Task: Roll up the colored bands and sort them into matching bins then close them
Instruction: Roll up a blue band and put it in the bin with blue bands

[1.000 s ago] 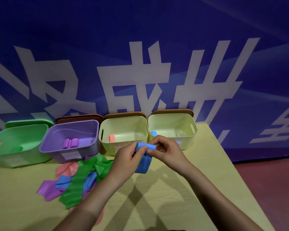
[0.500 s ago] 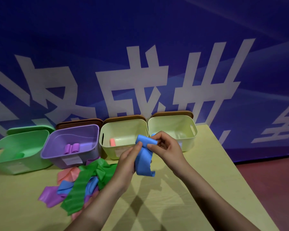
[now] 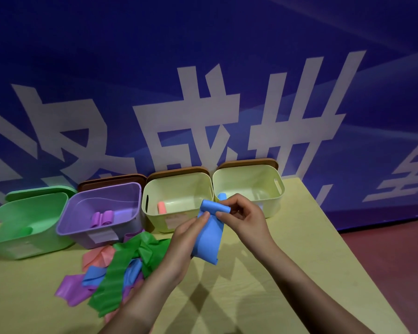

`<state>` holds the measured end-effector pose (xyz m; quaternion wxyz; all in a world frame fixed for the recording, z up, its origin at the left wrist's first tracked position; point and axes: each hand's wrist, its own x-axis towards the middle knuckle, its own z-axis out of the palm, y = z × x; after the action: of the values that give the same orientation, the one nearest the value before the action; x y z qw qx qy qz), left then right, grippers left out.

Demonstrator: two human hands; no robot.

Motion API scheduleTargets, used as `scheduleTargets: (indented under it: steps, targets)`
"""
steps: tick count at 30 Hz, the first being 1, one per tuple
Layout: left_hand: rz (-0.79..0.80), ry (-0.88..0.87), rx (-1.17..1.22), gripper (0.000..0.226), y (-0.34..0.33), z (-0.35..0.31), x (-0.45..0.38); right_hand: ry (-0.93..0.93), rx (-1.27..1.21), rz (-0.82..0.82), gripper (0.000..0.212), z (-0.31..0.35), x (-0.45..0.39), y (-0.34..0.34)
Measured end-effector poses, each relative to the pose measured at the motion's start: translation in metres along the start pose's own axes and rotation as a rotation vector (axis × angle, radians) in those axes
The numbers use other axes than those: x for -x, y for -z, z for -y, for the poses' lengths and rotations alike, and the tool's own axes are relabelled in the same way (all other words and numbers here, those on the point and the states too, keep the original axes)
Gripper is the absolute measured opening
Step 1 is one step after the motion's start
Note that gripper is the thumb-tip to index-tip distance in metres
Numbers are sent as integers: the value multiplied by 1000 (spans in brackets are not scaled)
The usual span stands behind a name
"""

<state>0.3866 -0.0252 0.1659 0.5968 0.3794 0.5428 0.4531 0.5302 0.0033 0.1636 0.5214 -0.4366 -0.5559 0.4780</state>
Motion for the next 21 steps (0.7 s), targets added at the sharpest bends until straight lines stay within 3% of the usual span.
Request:
scheduleTargets:
  steps: [4,10,14,16,18,21]
  targets:
    - [-13,-46,-127,16,-1,4,-2,93,164,-39,34,-8,1,1]
    - [-108,-86,-189,16,-7,-2,0,184,230,45,32,-4,-1,5]
    - [-168,-129,-136,23,-9,-12,2,188,181,101,31,0,-1,7]
    - [-179,-115,-77,16,-10,-14,1,182,173,102,31,-1,1,7]
    - [-186,-100,-14,25,-9,-12,3,191,191,106,29,-2,3,6]
    - [-192,-186,-28,20,-10,-4,4,193,189,116,26,-5,6,5]
